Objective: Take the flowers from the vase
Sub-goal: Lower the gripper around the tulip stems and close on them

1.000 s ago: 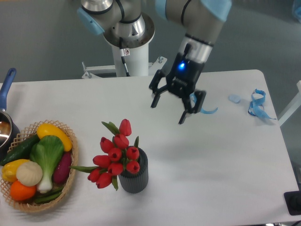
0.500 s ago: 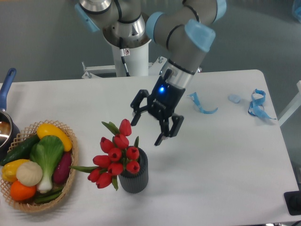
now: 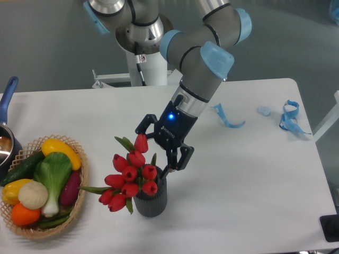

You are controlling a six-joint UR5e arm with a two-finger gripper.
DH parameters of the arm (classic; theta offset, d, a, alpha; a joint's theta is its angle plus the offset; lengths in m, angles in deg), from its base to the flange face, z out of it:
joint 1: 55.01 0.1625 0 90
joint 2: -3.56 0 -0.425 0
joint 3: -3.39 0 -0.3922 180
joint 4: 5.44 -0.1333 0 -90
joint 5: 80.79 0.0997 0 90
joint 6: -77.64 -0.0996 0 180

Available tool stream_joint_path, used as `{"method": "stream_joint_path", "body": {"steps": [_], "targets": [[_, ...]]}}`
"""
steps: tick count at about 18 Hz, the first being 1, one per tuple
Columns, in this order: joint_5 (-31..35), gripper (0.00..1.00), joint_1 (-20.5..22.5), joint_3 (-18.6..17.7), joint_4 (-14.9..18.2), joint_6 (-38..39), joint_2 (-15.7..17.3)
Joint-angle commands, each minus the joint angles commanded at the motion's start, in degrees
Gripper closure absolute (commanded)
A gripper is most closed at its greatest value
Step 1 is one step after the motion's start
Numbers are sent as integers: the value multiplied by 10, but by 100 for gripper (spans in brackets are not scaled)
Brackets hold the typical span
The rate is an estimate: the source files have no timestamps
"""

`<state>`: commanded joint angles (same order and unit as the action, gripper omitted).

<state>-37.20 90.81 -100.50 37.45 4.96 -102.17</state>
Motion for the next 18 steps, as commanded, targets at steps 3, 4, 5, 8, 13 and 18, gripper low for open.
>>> {"method": "stream_joint_path", "body": {"steps": [3, 4, 5, 8, 13, 18], "targets": [[0, 0, -6, 3, 0, 0, -5], [0, 0, -6, 6, 0, 0, -8], [0, 0, -6, 10, 0, 0, -11], [0, 0, -8, 13, 0, 0, -18], [0, 0, -18, 31, -1, 18, -33], [-3, 0, -24, 46, -1, 37, -40]]}}
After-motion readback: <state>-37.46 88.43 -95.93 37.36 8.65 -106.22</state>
